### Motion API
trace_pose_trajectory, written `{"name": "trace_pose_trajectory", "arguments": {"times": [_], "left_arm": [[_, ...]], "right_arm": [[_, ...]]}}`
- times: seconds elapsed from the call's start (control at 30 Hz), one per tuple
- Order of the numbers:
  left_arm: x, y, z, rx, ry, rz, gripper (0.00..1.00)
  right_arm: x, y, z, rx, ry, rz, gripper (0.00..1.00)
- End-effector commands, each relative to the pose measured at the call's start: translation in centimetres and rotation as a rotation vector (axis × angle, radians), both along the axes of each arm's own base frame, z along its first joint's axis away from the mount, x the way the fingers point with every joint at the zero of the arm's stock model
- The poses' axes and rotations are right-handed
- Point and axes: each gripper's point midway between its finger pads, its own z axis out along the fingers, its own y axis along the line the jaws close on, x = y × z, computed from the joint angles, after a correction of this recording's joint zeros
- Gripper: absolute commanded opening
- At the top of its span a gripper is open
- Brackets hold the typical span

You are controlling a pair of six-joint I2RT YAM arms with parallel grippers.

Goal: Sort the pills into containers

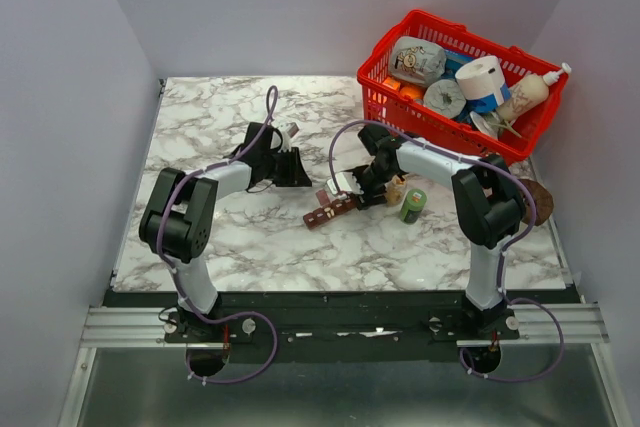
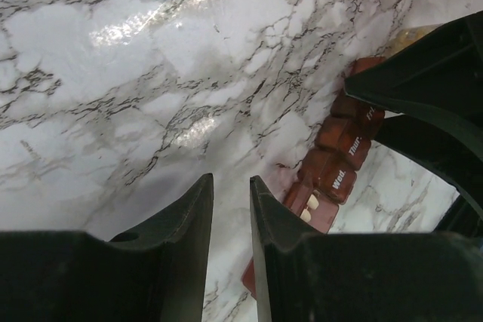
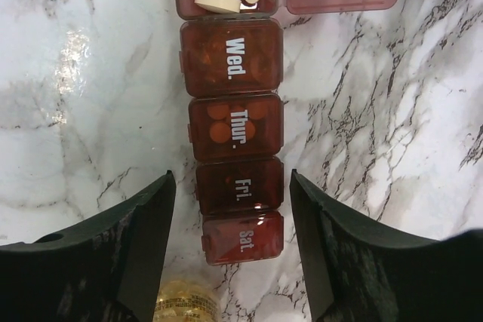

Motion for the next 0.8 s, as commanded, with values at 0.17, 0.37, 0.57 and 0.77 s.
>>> {"name": "trace_pose_trajectory", "arguments": {"times": [0.17, 0.37, 0.57, 0.77], "left_arm": [[-0.4, -3.5, 1.7, -0.175, 0.006, -0.122, 0.31], [-1.8, -4.0, 0.9, -0.157, 0.041, -0.158, 0.3], [-2.9, -4.2, 0.8, -0.158, 0.059, -0.188, 0.17], [-4.1, -4.5, 1.9, -0.177, 0.042, -0.222, 0.16]], "right_arm": [[0.7, 0.1, -0.5, -0.015, -0.033, -0.009, 0.63], [0.8, 0.3, -0.5, -0.014, -0.028, -0.024, 0.6], [1.1, 0.5, -0.4, -0.013, -0.024, -0.041, 0.58], [1.3, 0.8, -0.4, -0.014, -0.018, -0.066, 0.54]]}}
